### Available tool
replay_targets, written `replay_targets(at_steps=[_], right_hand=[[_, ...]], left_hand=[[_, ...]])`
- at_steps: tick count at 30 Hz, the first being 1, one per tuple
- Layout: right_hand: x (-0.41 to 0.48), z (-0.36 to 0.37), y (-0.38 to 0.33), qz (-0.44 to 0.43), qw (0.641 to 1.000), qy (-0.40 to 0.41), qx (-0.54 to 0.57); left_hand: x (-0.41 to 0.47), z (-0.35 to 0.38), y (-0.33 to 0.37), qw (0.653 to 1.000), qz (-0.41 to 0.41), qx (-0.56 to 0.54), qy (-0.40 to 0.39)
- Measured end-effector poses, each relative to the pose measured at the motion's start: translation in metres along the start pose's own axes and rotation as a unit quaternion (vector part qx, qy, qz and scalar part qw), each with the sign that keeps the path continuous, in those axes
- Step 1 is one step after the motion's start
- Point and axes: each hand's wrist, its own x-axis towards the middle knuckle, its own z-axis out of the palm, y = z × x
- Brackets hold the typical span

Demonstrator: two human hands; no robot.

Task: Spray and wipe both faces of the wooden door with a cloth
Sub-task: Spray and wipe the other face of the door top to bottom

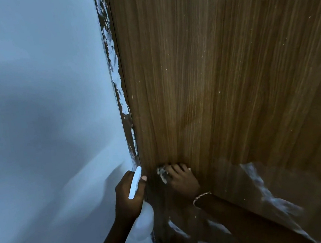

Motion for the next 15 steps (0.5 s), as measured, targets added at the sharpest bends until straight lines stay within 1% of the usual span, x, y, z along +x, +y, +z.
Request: replay_targets(at_steps=[2, 3, 4, 5, 7, 10, 12, 13, 15], right_hand=[[0.028, -0.020, 0.007, 0.086, 0.994, 0.063, 0.015], [0.051, -0.028, 0.003, 0.108, 0.991, 0.066, 0.046], [0.071, -0.034, -0.005, 0.096, 0.992, 0.037, 0.078], [0.085, -0.032, -0.014, 0.067, 0.993, 0.000, 0.094], [0.090, -0.014, -0.024, 0.018, 0.996, -0.051, 0.071], [0.038, 0.023, -0.026, -0.049, 0.992, -0.098, 0.055], [-0.018, 0.034, -0.019, -0.066, 0.988, -0.127, 0.065], [-0.043, 0.032, -0.008, -0.051, 0.990, -0.113, 0.064], [-0.071, 0.017, 0.014, 0.003, 0.999, -0.027, 0.043]], left_hand=[[0.000, 0.003, 0.002, 1.000, -0.010, 0.010, -0.007], [0.000, 0.005, 0.002, 1.000, -0.017, 0.011, -0.012], [0.001, 0.007, 0.000, 1.000, -0.023, 0.009, -0.016], [0.000, 0.008, -0.003, 0.999, -0.027, 0.010, -0.018], [-0.001, 0.013, -0.009, 0.999, -0.040, 0.019, -0.015], [-0.007, 0.018, -0.020, 0.999, -0.035, 0.021, -0.015], [-0.012, 0.024, -0.017, 0.999, -0.023, 0.019, -0.033], [-0.014, 0.027, -0.013, 0.999, -0.014, 0.010, -0.038], [-0.016, 0.031, -0.008, 0.999, -0.014, -0.001, -0.046]])
